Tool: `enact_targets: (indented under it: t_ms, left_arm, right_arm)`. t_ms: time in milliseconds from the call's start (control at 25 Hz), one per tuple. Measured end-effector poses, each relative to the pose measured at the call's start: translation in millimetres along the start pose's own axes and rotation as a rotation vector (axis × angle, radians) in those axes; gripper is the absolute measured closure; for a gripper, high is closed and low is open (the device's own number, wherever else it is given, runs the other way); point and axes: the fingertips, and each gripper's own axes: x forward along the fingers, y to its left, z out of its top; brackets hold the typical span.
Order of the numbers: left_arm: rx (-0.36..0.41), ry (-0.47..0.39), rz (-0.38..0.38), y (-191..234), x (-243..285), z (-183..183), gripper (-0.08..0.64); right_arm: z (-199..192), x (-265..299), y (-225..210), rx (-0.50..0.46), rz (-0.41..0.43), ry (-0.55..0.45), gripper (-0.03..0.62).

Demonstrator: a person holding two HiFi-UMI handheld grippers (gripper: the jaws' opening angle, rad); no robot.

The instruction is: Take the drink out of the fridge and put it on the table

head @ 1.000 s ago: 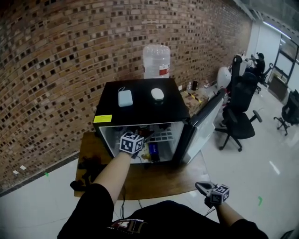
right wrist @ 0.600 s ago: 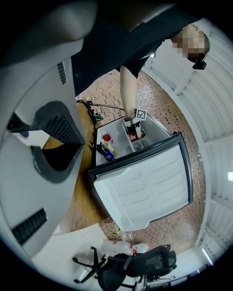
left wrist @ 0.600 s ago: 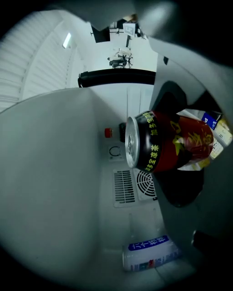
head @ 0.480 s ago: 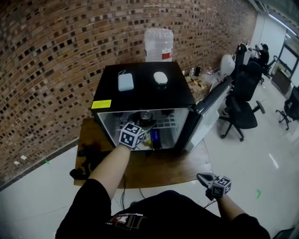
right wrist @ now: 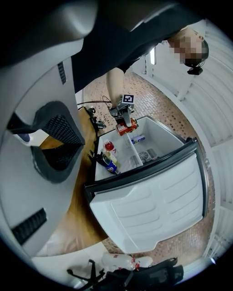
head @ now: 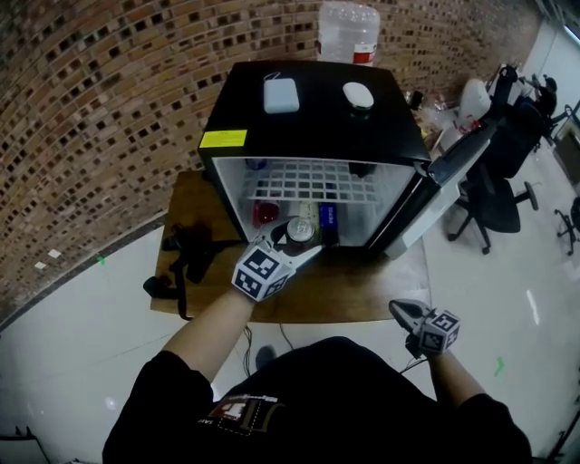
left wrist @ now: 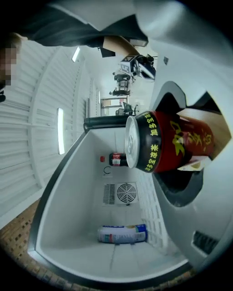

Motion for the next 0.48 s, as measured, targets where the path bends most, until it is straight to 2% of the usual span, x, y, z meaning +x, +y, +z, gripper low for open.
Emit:
enact_targets:
  t_ms: [240, 480]
  left_arm:
    - [-0.046, 0.094, -0.03, -29.2, -8.1, -88.4, 0.229]
    - [-0.069, 0.153, -0.077, -63.4, -2.1, -154.7, 0.229]
  right_arm:
    - [1.2, 22.3, 9.1, -0.009, 0.048, 0.028, 0.598]
    - [3.4, 33.2, 20.9, 0.004, 0.065, 0.067, 0.598]
